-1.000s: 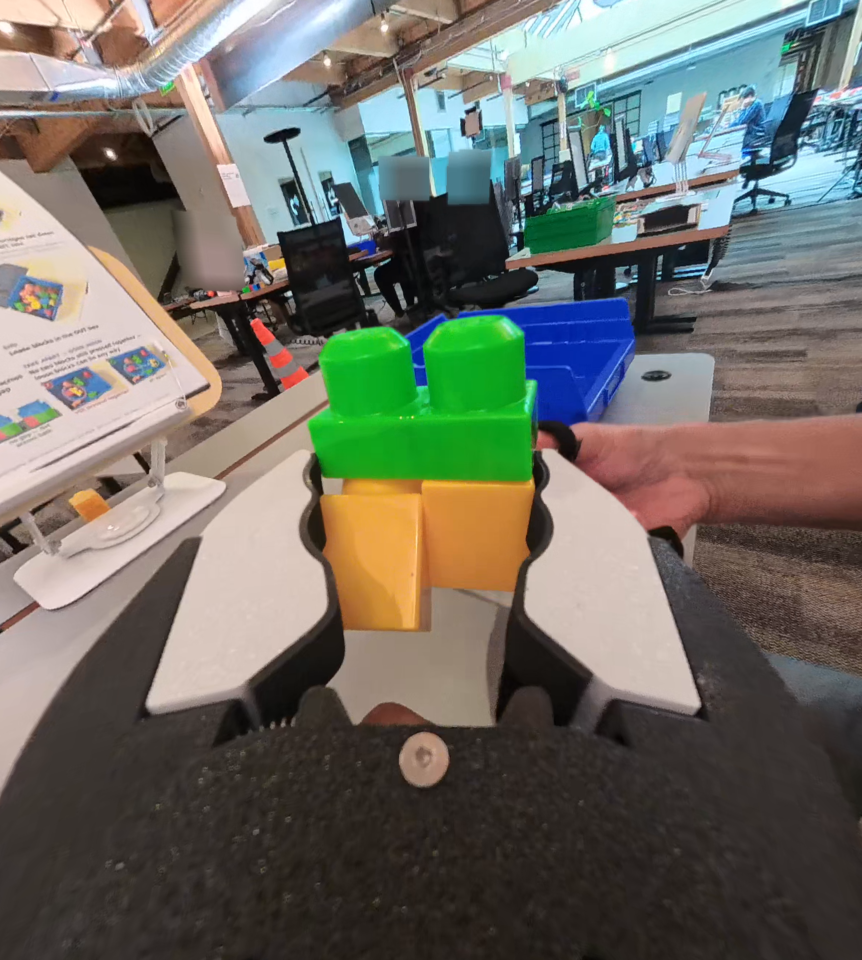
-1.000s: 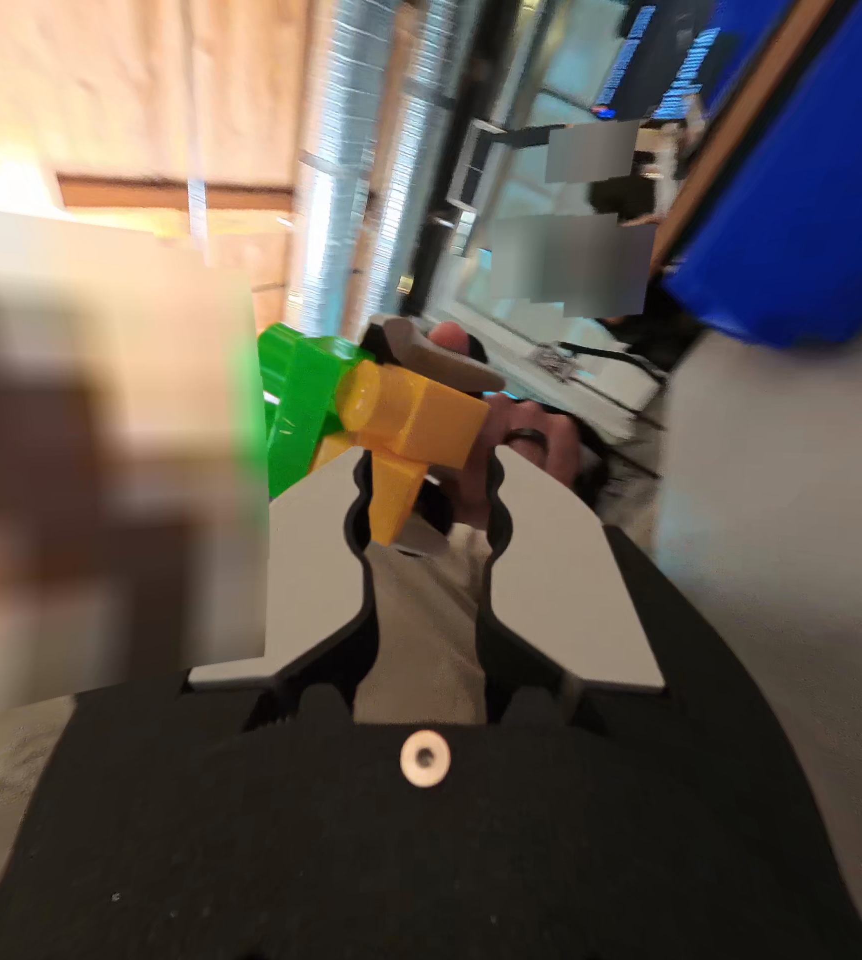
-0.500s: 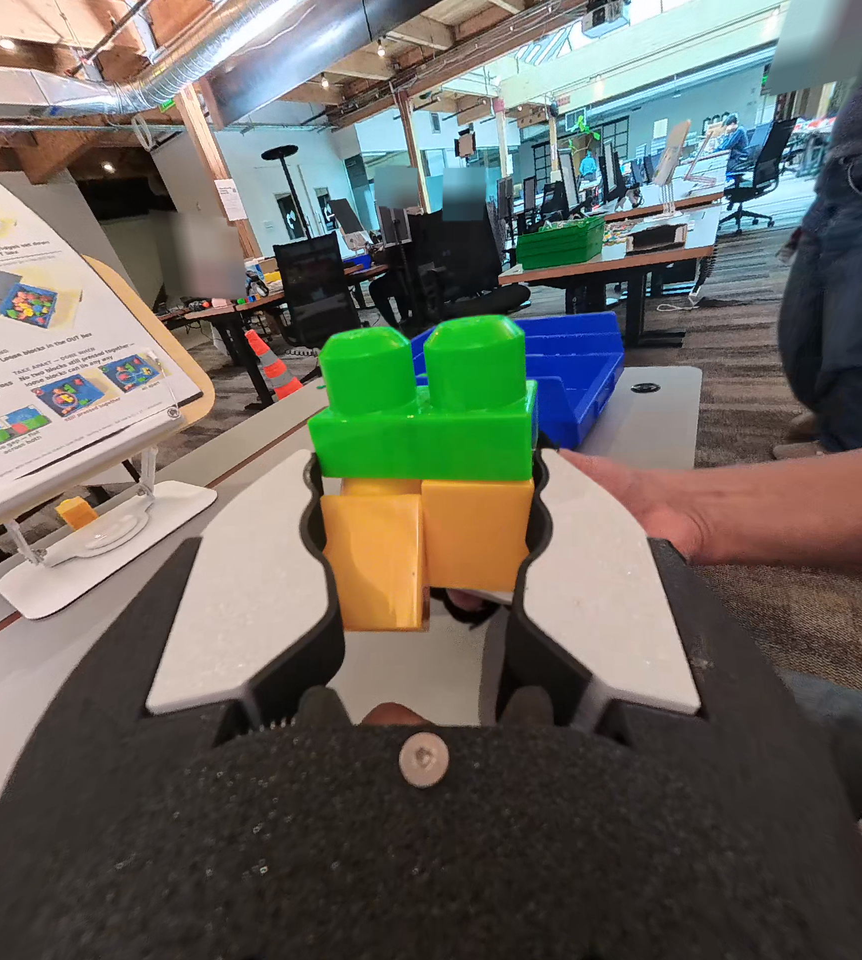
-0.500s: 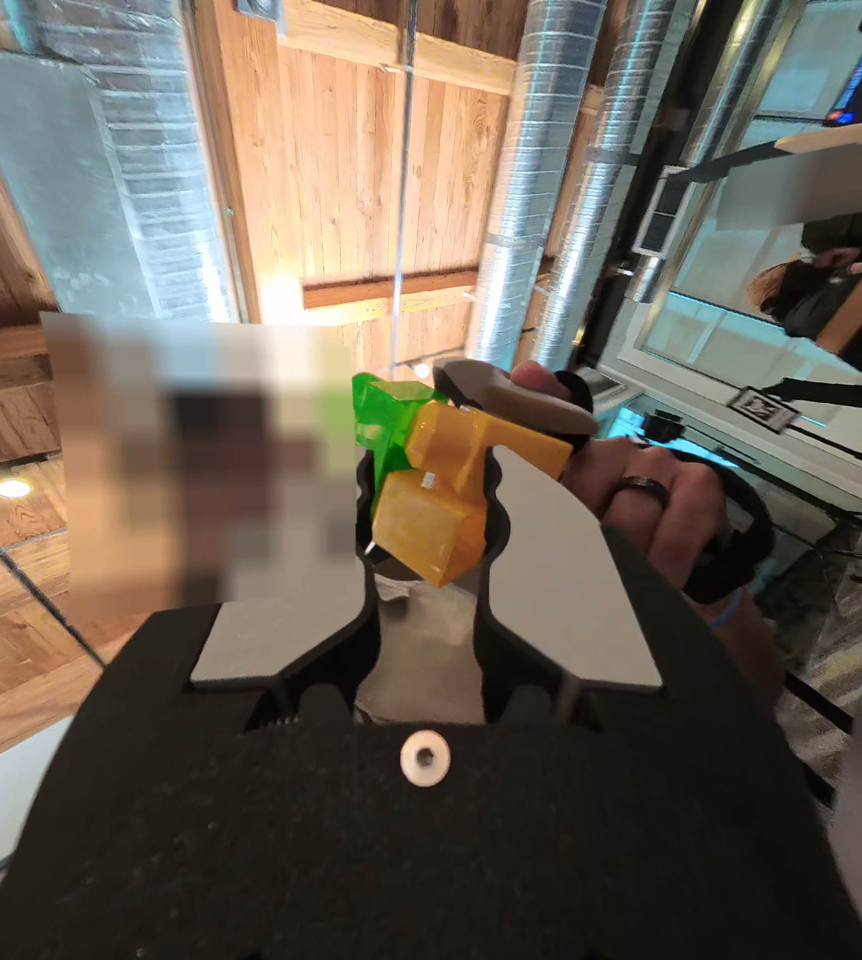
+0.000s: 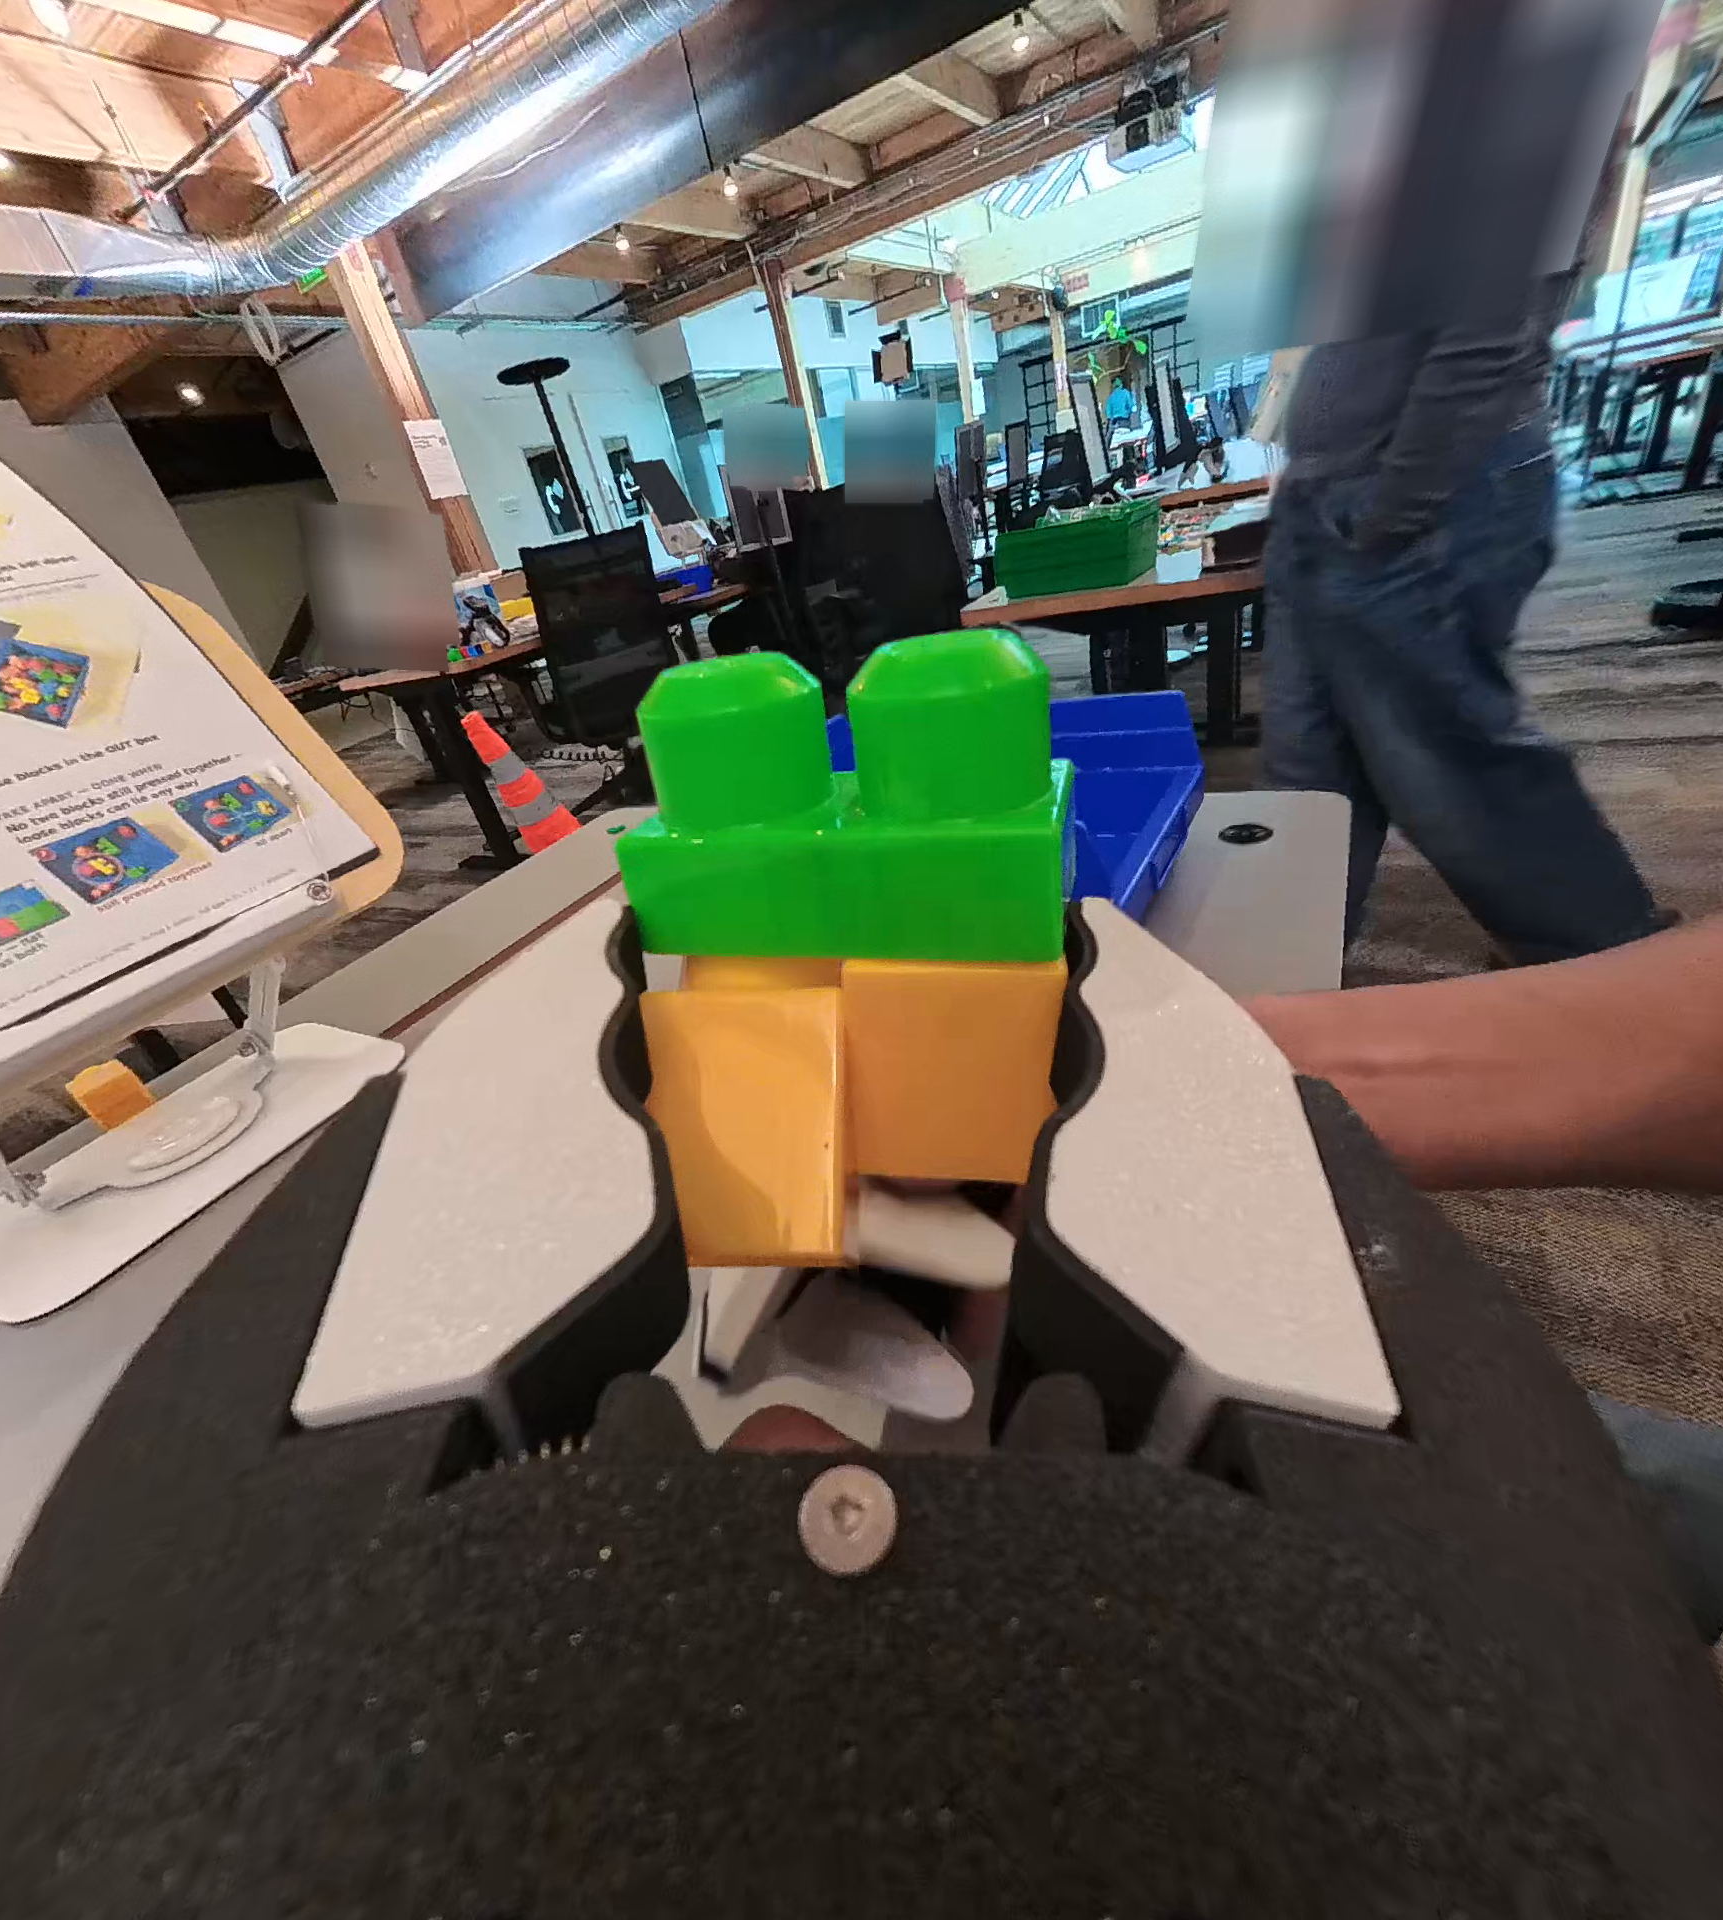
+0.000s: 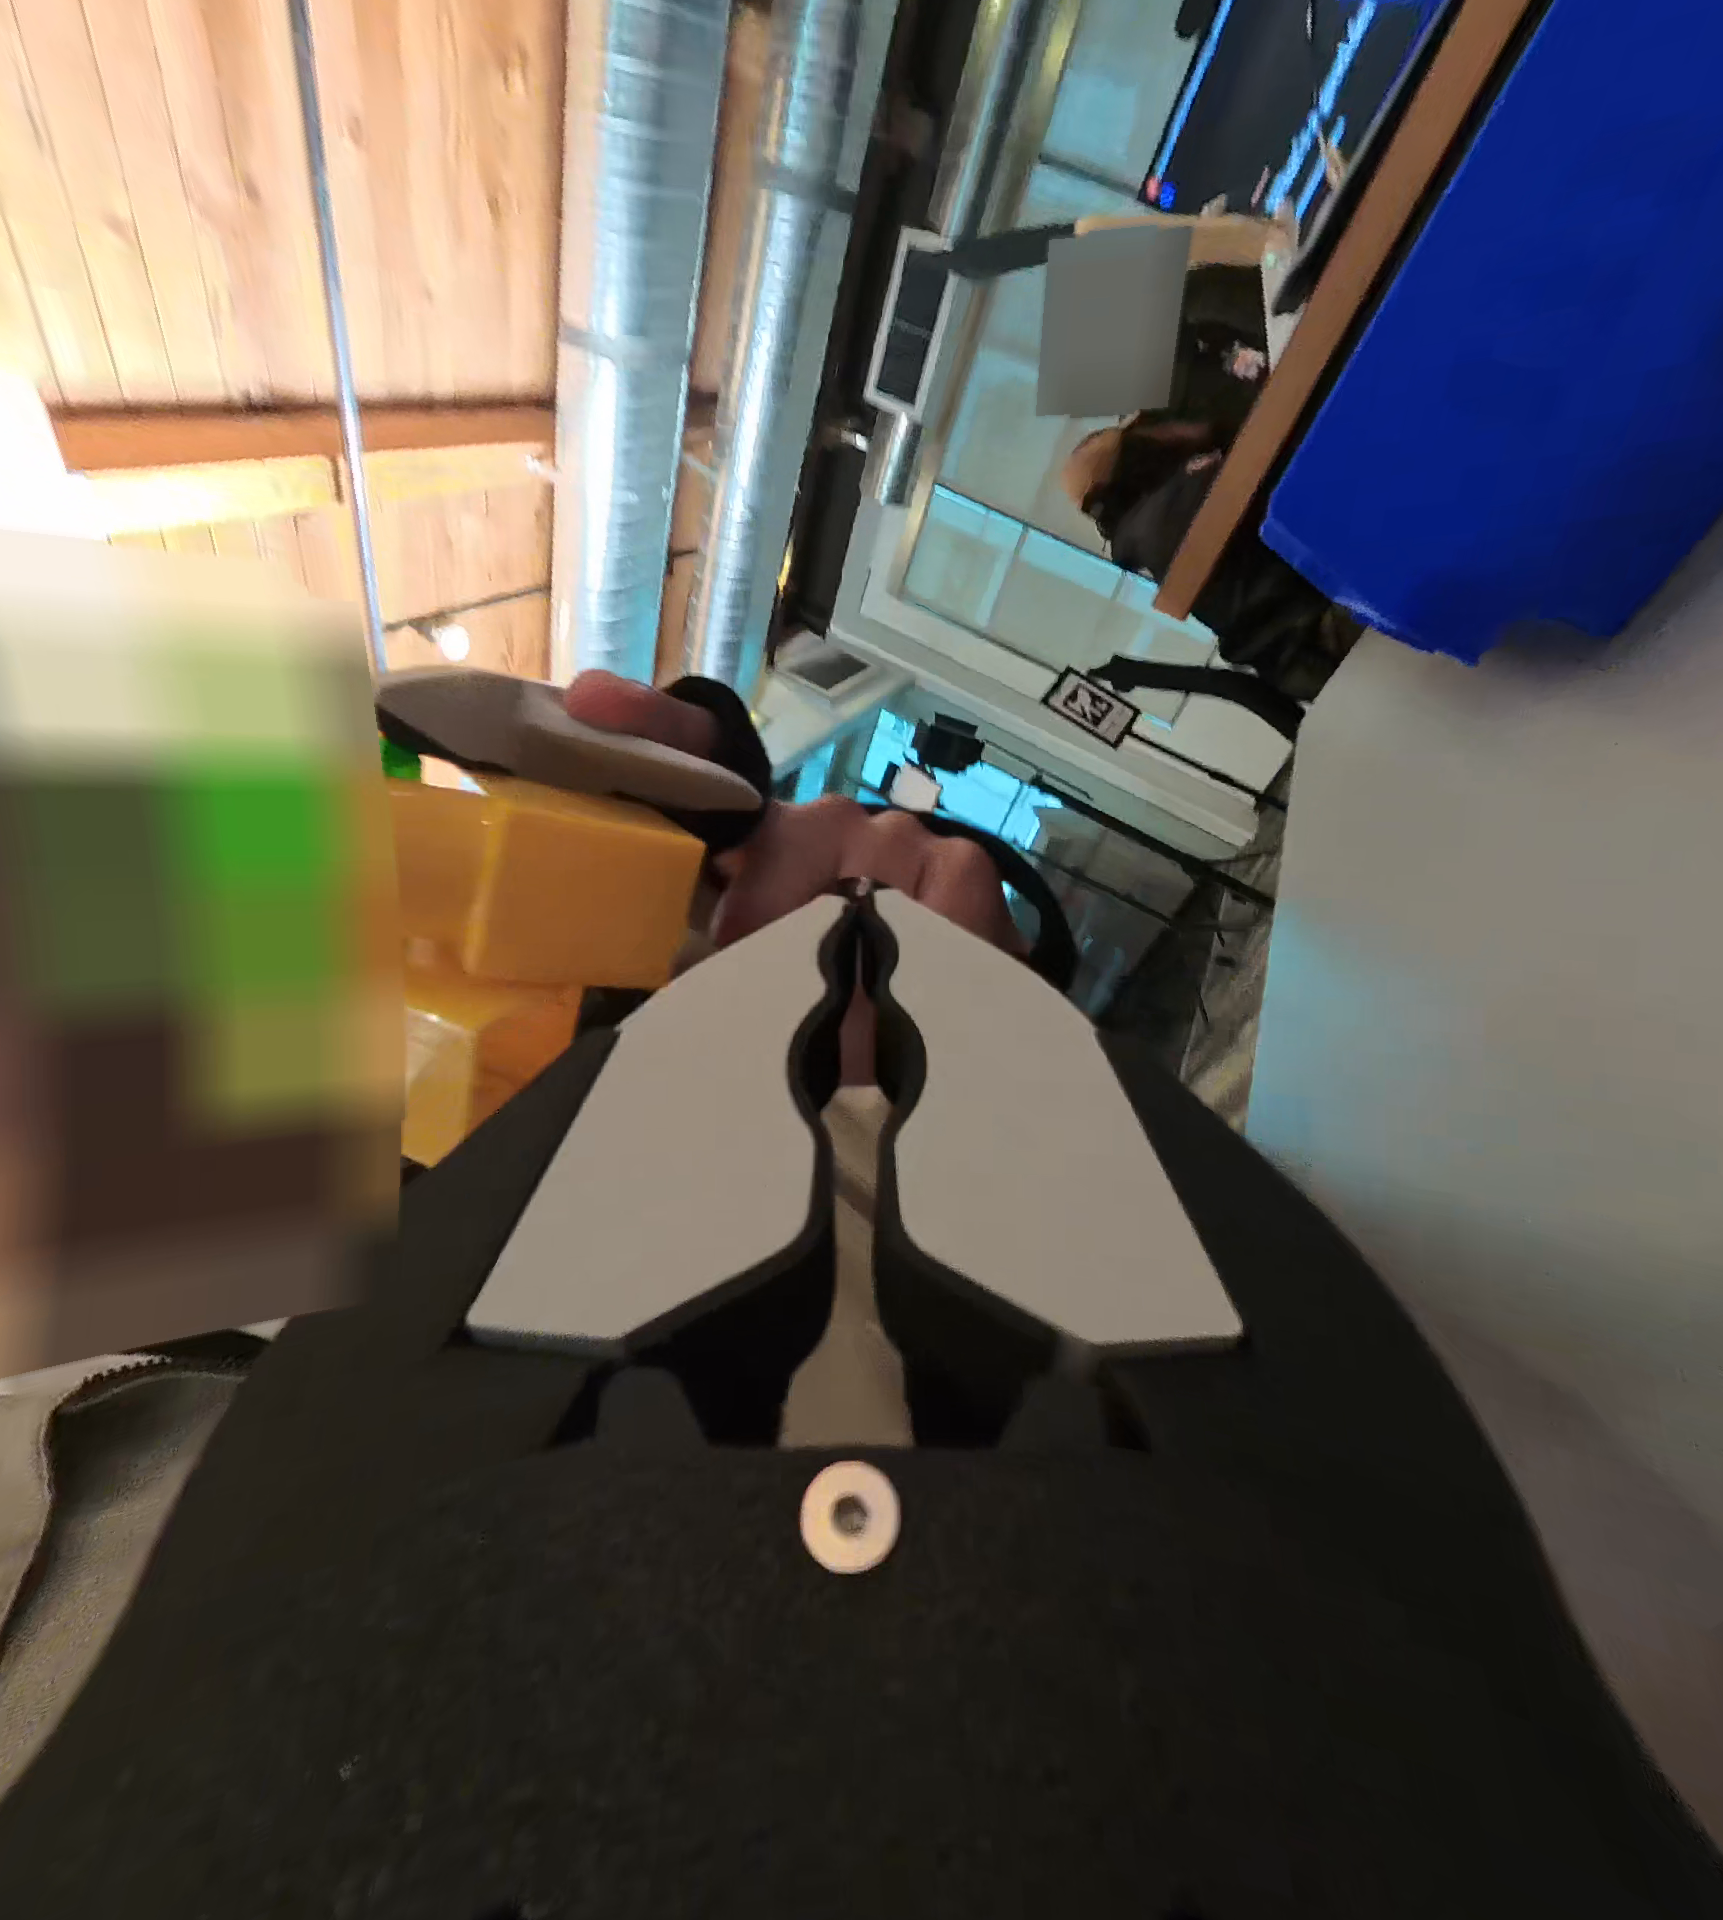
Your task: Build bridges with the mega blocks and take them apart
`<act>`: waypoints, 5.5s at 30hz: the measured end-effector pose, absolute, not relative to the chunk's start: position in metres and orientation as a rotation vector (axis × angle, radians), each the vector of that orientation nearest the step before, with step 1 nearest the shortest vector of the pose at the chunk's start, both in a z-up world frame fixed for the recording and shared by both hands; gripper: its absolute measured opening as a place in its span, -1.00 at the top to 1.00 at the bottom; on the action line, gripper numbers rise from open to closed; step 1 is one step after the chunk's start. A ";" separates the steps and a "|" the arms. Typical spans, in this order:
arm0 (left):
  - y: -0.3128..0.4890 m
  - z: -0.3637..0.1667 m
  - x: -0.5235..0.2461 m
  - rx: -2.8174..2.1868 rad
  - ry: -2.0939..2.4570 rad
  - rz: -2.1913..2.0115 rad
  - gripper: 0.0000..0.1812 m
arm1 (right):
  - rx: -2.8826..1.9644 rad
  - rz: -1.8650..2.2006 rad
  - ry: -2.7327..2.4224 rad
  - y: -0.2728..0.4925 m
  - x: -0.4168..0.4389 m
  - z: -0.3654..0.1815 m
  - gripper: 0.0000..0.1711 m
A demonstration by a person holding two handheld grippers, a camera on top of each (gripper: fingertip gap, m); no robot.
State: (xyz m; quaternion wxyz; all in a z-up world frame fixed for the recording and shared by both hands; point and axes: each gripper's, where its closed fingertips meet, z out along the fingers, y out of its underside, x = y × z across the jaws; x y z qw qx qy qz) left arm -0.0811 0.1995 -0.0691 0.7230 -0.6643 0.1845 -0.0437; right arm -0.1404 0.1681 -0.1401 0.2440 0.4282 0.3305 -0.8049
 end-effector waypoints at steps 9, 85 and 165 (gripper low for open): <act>0.200 -0.066 -0.083 -1.453 0.398 -0.137 0.16 | 0.801 -2.226 0.776 0.156 -0.126 -0.110 1.00; 0.252 -0.050 -0.153 -1.363 0.200 -0.602 0.17 | 0.941 -3.168 1.587 0.207 -0.185 -0.102 1.00; 0.226 -0.114 -0.143 -1.541 0.493 -0.160 0.17 | 1.246 -2.167 0.941 0.199 -0.174 -0.102 -0.10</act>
